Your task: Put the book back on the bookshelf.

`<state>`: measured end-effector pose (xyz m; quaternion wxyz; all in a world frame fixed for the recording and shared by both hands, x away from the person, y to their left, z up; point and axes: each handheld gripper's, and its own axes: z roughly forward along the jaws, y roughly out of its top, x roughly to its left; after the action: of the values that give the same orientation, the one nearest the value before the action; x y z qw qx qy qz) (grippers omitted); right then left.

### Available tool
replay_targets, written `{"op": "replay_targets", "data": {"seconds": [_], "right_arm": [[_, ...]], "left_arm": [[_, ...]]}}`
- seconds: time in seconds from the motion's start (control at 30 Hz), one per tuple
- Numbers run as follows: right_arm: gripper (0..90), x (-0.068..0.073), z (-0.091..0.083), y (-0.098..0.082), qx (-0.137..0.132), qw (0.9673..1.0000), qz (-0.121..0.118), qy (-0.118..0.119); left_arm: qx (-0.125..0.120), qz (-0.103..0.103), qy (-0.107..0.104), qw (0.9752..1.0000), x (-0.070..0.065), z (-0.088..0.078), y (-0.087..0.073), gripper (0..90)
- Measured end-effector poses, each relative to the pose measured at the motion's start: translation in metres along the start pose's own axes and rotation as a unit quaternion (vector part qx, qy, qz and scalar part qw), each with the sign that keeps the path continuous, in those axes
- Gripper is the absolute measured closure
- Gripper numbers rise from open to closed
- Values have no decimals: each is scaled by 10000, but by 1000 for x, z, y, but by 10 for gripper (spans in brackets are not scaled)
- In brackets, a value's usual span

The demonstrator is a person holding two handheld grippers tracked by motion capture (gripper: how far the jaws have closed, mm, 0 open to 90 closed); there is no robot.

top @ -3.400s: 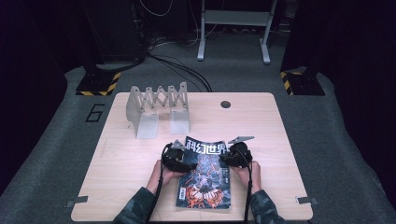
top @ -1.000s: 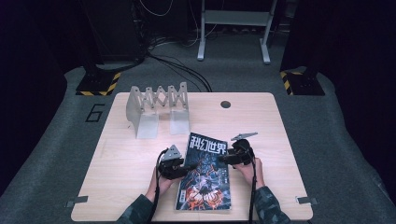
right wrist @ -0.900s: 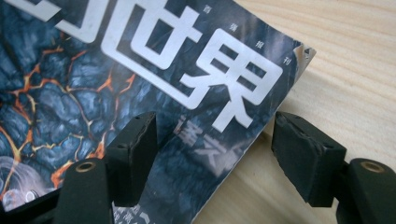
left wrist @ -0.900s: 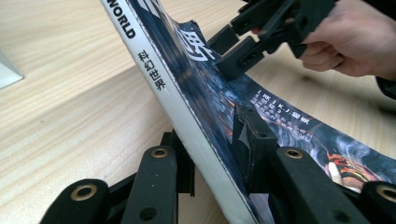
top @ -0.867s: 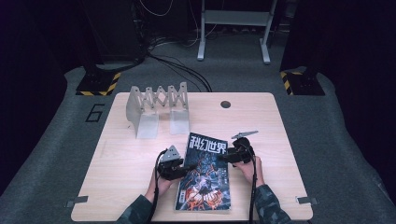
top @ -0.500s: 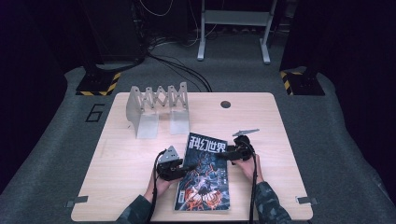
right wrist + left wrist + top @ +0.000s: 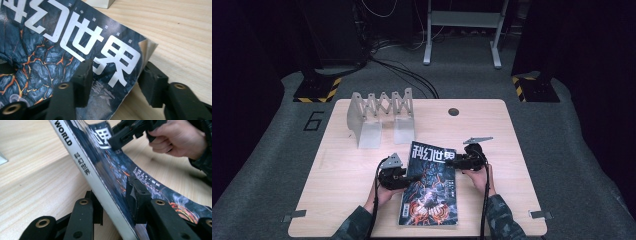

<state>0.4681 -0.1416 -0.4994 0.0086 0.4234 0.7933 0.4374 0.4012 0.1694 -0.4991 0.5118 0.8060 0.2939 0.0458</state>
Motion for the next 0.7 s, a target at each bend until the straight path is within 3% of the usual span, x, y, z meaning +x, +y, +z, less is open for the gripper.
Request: {"op": "replay_targets", "data": {"seconds": [0.17, 0.4, 0.7], "right_arm": [[587, 7, -3, 2, -40, 9995, -222, -225], [608, 20, -4, 5, -5, 9986, -358, -401], [628, 31, -5, 9, -12, 9968, -574, -549]], "left_arm": [[204, -98, -80, 9997, 6, 3, 3, 647], [357, -367, -258, 9984, 14, 7, 8, 618], [773, -300, -212, 9963, 17, 14, 18, 575]]}}
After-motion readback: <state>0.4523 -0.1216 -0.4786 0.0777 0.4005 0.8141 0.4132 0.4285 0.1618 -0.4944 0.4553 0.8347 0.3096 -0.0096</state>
